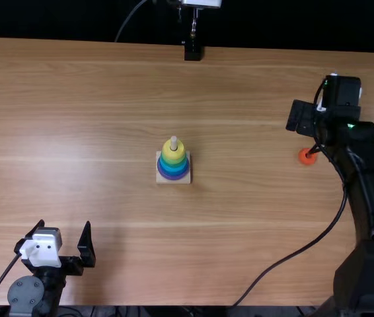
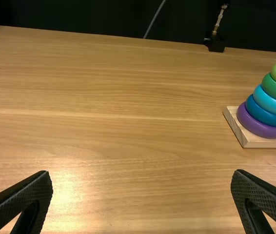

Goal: Build the Hanoi tower: stack the rings onto the peg from bottom to top in this color order: purple, dark blue, light blue, dark green, light green, yellow, orange.

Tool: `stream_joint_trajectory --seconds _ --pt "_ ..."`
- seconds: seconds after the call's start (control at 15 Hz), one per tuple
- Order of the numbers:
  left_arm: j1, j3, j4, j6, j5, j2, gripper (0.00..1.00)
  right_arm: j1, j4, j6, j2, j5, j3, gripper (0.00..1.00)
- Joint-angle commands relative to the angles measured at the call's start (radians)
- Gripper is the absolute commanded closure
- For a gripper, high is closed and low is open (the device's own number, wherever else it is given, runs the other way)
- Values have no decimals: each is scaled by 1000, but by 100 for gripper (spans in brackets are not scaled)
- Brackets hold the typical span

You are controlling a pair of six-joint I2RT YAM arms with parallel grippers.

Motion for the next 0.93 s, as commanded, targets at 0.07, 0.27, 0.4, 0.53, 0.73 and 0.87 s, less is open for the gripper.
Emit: stream_joint_trajectory --seconds 0.07,0.27,0.4,0.53,0.73,0.87 --pt "-4 -104 -80 7 5 -12 0 -37 -18 4 75 8 -38 0" --pt "-3 -104 -80 7 5 -12 0 -40 -22 5 132 6 -44 0" --pt "-4 -104 -80 7 5 -12 0 -40 -22 7 163 6 -43 0" --pt "-4 -104 -80 7 5 -12 0 -40 -44 11 187 6 -43 0" --pt "-4 -104 -80 7 5 -12 0 -40 -57 11 213 6 -43 0" --pt "-4 -104 -80 7 5 -12 0 -40 -57 9 232 6 -41 0"
